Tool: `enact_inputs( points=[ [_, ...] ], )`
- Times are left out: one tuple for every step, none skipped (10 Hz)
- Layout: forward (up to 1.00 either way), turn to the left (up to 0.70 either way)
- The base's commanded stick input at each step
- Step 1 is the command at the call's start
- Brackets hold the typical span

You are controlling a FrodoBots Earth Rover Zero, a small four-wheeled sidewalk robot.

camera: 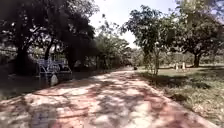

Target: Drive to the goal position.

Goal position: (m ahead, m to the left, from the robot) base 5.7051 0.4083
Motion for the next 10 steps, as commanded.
enact_inputs(
  points=[
    [0.7,0.0],
    [0.7,0.0],
    [0.7,0.0],
    [0.7,0.0],
    [0.7,0.0],
    [0.7,0.0],
    [0.7,0.0],
    [0.7,0.0],
    [0.7,0.0],
    [0.7,0.0]
  ],
)
